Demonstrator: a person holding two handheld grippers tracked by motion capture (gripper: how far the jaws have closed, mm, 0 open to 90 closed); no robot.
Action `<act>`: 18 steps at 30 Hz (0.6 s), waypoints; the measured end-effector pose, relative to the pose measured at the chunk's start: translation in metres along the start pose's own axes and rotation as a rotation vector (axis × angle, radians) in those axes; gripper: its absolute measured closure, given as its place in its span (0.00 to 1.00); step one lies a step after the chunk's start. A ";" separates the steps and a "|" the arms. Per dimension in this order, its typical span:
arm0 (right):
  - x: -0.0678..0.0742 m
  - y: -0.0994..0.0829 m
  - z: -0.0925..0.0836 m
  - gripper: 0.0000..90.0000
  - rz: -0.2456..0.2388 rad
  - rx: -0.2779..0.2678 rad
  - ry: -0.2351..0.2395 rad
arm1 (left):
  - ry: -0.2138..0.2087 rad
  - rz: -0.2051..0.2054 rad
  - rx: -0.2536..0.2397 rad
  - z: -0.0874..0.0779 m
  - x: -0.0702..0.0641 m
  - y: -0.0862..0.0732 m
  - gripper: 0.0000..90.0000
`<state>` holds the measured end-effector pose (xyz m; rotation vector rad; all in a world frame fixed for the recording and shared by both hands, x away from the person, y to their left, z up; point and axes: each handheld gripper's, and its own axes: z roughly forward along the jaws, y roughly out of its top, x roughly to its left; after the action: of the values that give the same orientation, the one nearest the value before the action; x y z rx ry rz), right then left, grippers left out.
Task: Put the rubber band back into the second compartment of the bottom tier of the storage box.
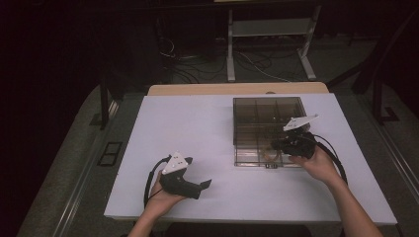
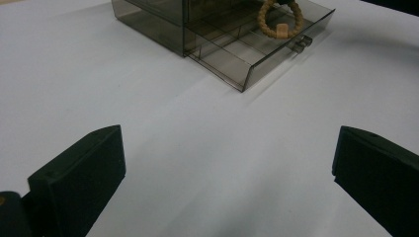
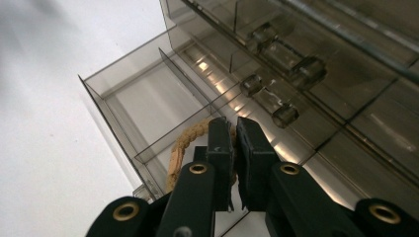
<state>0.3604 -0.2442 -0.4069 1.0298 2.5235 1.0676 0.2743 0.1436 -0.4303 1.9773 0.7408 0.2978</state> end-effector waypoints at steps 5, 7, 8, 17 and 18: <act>0.000 -0.001 0.004 0.93 0.002 0.013 0.001 | -0.001 0.000 0.000 0.000 0.000 0.000 0.00; 0.001 -0.001 0.005 0.93 0.011 0.020 0.001 | -0.001 0.000 0.000 0.000 0.000 0.000 0.00; 0.000 -0.002 0.006 0.93 0.006 0.022 0.001 | -0.001 0.000 0.000 0.000 0.000 0.000 0.00; -0.001 -0.006 0.013 0.93 0.015 0.048 0.009 | -0.002 0.004 0.002 0.000 0.000 0.000 0.00; -0.001 -0.006 0.013 0.93 0.018 0.051 0.008 | -0.002 0.004 0.002 0.000 0.000 0.000 0.00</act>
<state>0.3636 -0.2412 -0.4204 1.0650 2.5649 1.0191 0.2744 0.1433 -0.4304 1.9805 0.7361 0.2974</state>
